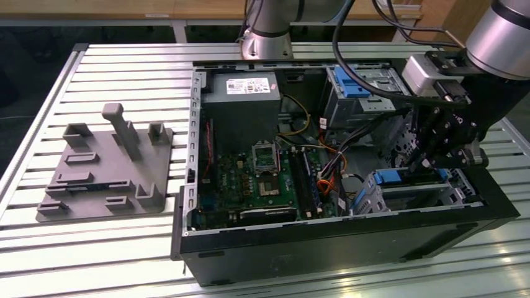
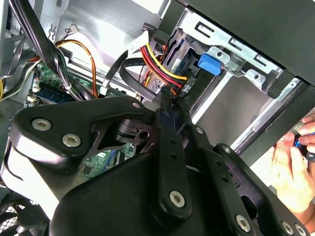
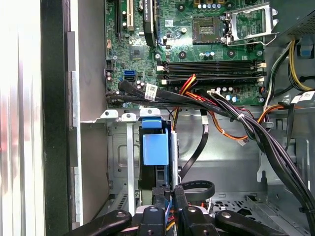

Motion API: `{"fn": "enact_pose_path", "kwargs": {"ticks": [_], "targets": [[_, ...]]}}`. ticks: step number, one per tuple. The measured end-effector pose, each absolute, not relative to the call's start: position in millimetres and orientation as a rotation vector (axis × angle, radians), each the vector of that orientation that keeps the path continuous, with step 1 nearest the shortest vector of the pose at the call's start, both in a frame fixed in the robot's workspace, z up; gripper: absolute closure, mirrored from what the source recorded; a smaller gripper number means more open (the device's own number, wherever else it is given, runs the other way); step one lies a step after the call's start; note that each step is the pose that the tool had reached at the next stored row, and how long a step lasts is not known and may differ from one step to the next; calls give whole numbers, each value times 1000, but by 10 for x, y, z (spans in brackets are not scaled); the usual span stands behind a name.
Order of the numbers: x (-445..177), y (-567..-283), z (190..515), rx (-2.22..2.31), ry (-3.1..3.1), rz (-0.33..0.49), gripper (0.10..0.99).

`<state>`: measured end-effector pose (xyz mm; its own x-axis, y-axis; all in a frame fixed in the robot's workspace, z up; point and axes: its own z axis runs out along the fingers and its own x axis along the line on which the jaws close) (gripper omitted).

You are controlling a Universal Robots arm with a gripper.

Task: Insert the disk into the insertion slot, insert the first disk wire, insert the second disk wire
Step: 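Insert the second disk wire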

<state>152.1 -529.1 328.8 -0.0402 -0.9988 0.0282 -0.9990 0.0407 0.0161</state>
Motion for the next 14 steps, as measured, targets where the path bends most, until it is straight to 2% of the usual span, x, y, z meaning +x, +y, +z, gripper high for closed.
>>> {"fn": "enact_pose_path", "kwargs": {"ticks": [14], "targets": [[1521, -5290, 3281, 2158, -2242, 10, 890]]}}
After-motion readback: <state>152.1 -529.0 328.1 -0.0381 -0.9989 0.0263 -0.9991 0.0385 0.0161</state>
